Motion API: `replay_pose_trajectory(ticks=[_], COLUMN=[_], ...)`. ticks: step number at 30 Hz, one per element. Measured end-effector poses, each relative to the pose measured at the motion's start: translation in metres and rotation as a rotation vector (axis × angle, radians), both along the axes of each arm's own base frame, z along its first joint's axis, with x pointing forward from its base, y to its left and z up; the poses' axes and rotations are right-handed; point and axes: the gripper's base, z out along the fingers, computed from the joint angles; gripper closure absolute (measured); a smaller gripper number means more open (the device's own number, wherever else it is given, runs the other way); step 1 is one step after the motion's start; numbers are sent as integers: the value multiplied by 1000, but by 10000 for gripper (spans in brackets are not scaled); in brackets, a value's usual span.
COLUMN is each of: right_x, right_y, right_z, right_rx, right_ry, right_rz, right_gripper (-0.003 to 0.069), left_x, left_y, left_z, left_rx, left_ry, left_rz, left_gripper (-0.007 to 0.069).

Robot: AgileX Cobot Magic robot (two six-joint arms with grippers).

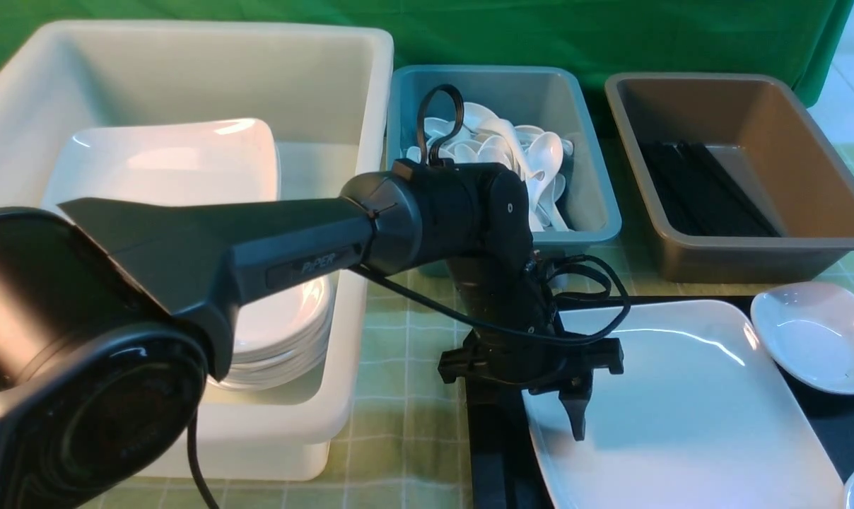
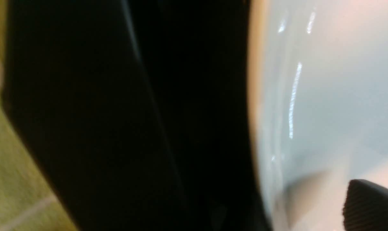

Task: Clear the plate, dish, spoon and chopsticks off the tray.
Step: Use the left arm to grab a plate from the dinner plate

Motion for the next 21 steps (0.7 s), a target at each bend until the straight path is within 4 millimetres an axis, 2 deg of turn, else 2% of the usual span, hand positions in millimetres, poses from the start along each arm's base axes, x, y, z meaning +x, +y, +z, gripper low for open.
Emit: replay_pose_trajectory(ticks=[2, 6, 7, 12, 16, 18, 21], right_x=[0, 0, 0, 0, 0, 0, 0], right_y=[0, 0, 0, 0, 0, 0, 0], right_z=[0, 0, 0, 0, 0, 0, 0], right_rx=[0, 0, 0, 0, 0, 0, 0], right_ry=[0, 0, 0, 0, 0, 0, 0], right_rz=[0, 0, 0, 0, 0, 0, 0], right_gripper=[419, 419, 419, 419, 419, 419, 419], left_x=[1, 4, 6, 8, 8, 8, 8], left_y=[1, 4, 4, 5, 11, 19, 26], left_z=[-1, -2, -2, 6, 25, 45, 57], left_rx=[5, 18, 3, -18, -16, -18, -11], left_ry=[-2, -13, -17, -44, -95, -129, -148], left_rz=[0, 1, 16, 24, 8, 2, -4], left_gripper=[326, 534, 563, 583, 594, 605, 611])
